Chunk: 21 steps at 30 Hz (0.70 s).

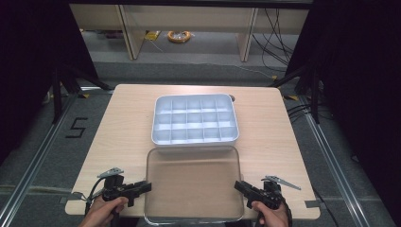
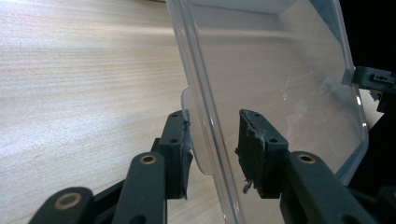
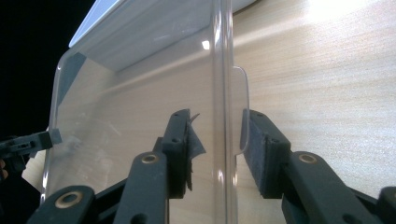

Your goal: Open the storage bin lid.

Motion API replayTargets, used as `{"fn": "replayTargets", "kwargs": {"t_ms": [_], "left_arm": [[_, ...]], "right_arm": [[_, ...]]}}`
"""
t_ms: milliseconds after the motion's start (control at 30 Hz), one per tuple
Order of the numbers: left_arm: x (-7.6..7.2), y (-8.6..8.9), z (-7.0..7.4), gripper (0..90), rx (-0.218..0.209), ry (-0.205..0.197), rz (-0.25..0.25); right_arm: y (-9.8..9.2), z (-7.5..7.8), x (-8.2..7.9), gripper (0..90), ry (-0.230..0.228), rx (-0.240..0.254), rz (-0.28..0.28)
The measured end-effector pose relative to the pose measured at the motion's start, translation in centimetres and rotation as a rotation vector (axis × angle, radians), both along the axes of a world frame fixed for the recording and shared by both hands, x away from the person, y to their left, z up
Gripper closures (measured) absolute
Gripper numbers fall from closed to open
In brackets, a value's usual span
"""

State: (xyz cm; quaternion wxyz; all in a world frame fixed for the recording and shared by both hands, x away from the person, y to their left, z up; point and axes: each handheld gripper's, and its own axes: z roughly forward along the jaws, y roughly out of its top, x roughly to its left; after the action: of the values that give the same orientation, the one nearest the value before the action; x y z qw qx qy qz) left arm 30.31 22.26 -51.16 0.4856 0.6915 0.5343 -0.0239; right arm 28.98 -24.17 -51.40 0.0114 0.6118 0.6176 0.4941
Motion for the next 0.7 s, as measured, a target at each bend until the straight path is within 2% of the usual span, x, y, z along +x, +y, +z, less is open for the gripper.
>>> {"fn": "replayTargets", "kwargs": {"t_ms": [33, 67, 100, 133, 167, 267, 300, 333, 367, 400, 433, 467, 533, 567, 600, 633, 700], "left_arm": [[0.03, -0.01, -0.01, 62.9, -0.001, 0.0, -0.002], [0.06, 0.0, -0.03, 62.9, 0.001, 0.001, -0.004], [0.08, 0.04, -0.06, 62.8, 0.006, 0.004, -0.01], [0.09, 0.01, -0.11, 62.7, 0.006, 0.008, -0.007], [0.13, -0.04, -0.15, 62.5, 0.006, 0.015, -0.006], [0.3, -0.14, -0.33, 62.2, 0.005, 0.023, 0.002], [0.35, -0.11, -0.33, 62.2, 0.011, 0.03, -0.001], [0.42, -0.07, -0.39, 62.0, 0.006, 0.031, -0.008], [0.45, -0.08, -0.39, 62.0, 0.007, 0.03, -0.008], [0.48, -0.04, -0.38, 61.9, 0.011, 0.028, -0.013], [0.5, -0.1, -0.38, 61.8, 0.009, 0.029, -0.007], [0.53, -0.11, -0.4, 61.6, 0.01, 0.031, -0.007], [0.56, -0.13, -0.47, 61.3, 0.01, 0.039, -0.008], [0.55, -0.18, -0.5, 61.0, 0.012, 0.042, -0.006], [0.58, -0.1, -0.53, 60.7, 0.023, 0.044, -0.018], [0.6, -0.22, -0.6, 60.4, 0.016, 0.045, -0.007], [0.67, -0.09, -0.66, 60.0, 0.027, 0.051, -0.024]], "right_arm": [[0.04, 0.04, -0.01, 63.8, 0.005, 0.001, -0.003], [-0.01, -0.1, 0.14, 63.8, -0.015, -0.01, 0.007], [0.18, 0.16, -0.04, 63.8, 0.019, 0.019, -0.006], [0.16, 0.19, -0.04, 63.8, 0.017, 0.018, -0.003], [0.29, 0.2, -0.07, 63.8, 0.042, 0.013, -0.012], [0.12, 0.09, 0.08, 63.7, 0.007, -0.015, 0.003], [0.4, 0.23, 0.01, 63.6, 0.043, 0.0, -0.02], [0.22, -0.08, 0.25, 63.5, -0.006, -0.042, -0.011], [0.21, -0.06, 0.26, 63.5, 0.001, -0.046, -0.003], [0.49, 0.11, 0.13, 63.4, 0.036, -0.013, -0.016], [0.49, 0.06, 0.19, 63.5, 0.032, -0.016, -0.016], [0.25, -0.16, 0.41, 63.5, -0.003, -0.052, 0.002], [0.29, -0.08, 0.45, 62.8, -0.003, -0.051, 0.015], [0.45, 0.1, 0.39, 62.4, 0.007, -0.06, 0.001], [0.7, 0.13, 0.34, 62.0, 0.04, -0.036, -0.005], [0.43, -0.11, 0.56, 61.8, 0.007, -0.064, 0.017], [0.52, -0.39, 0.78, 61.4, -0.011, -0.083, 0.01]]}}
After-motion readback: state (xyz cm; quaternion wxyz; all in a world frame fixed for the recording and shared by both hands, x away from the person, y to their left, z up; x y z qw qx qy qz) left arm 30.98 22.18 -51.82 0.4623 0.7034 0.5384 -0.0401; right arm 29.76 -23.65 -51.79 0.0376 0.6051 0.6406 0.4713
